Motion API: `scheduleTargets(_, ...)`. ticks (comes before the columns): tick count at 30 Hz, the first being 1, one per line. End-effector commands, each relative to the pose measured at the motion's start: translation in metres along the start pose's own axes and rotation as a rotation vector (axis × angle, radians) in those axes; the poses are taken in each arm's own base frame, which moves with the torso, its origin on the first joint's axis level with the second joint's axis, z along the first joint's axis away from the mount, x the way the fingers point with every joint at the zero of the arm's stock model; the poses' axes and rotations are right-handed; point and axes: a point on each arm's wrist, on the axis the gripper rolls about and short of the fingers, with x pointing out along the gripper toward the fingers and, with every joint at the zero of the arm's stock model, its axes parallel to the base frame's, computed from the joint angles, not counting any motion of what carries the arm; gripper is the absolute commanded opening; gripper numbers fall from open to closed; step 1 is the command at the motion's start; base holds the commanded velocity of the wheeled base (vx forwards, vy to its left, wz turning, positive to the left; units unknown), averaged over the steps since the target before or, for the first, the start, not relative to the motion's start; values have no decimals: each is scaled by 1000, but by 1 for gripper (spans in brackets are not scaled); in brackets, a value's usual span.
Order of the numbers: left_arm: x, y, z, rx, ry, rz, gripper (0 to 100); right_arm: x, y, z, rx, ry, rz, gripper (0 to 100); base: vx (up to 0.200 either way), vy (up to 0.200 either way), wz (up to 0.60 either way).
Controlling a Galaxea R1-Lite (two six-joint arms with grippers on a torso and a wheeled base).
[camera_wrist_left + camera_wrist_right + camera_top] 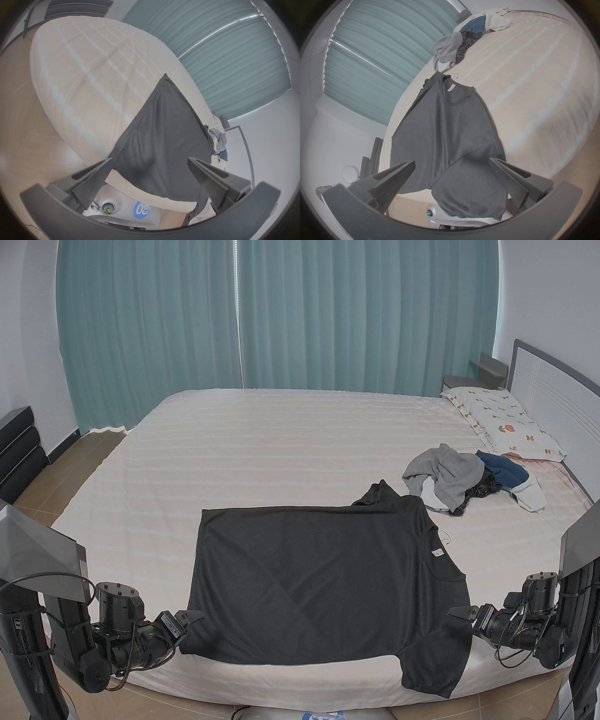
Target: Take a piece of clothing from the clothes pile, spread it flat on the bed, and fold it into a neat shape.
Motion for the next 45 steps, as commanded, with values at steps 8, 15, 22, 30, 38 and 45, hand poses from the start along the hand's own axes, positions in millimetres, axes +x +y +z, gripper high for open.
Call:
scheduleTargets(8,5,3,-5,-2,20,25,100,0,-4,-6,3,27,-17,100,0,-25,0)
scheduleTargets(15,4,4,-6,3,21,28,100,0,-4,-6,4,30,-20,100,0,-200,0)
scheduleTargets(22,-14,5,-8,30,29,23,100,1,-4,-7,3,33,-20,100,0,-29,0)
scheduleTargets(30,-12,28,0,141,37,129,100,1,-4,-8,1,38,-20,100,0,0,0)
scheduleTargets(38,-8,41,1,178,59,182,100,2,-4,-8,3,40,-19,100,0,0,0)
scheduleTargets(45,-3,42,-1,188,54,180,100,2,-4,-9,1,44,-20,100,0,0,0)
